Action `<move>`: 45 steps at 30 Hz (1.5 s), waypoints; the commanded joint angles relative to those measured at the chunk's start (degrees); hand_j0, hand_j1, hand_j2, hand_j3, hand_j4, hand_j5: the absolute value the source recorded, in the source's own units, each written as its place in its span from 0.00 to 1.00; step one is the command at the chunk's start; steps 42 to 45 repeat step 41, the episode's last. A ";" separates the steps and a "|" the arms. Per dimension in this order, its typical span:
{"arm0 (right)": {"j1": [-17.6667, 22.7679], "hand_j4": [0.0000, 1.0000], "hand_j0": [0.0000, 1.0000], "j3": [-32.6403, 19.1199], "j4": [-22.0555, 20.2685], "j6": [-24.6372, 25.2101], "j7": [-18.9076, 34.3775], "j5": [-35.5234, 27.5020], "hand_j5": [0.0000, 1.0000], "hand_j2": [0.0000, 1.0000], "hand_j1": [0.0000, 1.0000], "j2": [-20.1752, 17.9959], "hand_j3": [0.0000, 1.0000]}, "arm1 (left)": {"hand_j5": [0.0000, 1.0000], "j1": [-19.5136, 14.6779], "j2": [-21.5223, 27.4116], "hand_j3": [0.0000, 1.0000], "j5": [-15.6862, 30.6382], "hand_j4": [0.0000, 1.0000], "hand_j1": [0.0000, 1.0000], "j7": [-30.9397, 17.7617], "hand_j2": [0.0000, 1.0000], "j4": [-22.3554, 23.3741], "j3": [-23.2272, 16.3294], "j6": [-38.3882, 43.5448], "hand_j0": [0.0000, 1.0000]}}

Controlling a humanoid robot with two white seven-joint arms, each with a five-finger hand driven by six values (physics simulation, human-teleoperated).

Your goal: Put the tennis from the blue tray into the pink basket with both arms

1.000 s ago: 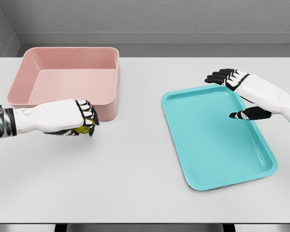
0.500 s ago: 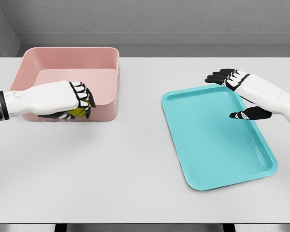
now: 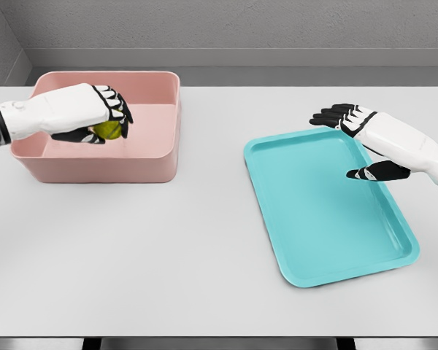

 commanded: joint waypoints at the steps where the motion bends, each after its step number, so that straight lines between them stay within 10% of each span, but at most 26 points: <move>1: 0.00 1.00 1.00 -0.01 -0.01 0.17 -0.03 -0.42 1.00 1.00 1.00 -0.06 1.00 | 0.45 -0.18 -1.56 0.45 0.32 0.45 0.45 0.04 0.45 2.85 -0.89 0.12 0.45; 12: 0.70 1.00 1.00 -1.24 -0.10 0.17 -0.03 -0.42 1.00 1.00 1.00 -0.06 1.00 | 0.48 -4.75 -4.29 0.48 0.32 0.48 0.48 0.04 0.48 10.59 -3.00 0.12 0.48; 13: 1.41 1.00 1.00 -2.20 -0.10 0.17 -0.03 -0.51 1.00 1.00 1.00 -0.06 1.00 | 0.55 -4.92 -4.29 0.55 0.32 0.55 0.55 0.04 0.55 10.85 -3.00 0.12 0.55; 15: 1.41 1.00 1.00 -2.29 -0.19 0.17 -0.03 -0.51 1.00 1.00 1.00 -0.06 1.00 | 1.00 -4.84 -4.55 1.00 0.76 1.00 1.00 0.39 1.00 10.94 -3.17 0.12 1.00; 45: 1.41 1.00 1.00 -2.38 -0.19 0.17 -0.03 -0.42 1.00 1.00 1.00 -0.06 1.00 | 1.00 -2.90 7.66 1.00 10.16 1.00 1.00 0.48 1.00 13.84 -2.21 0.12 1.00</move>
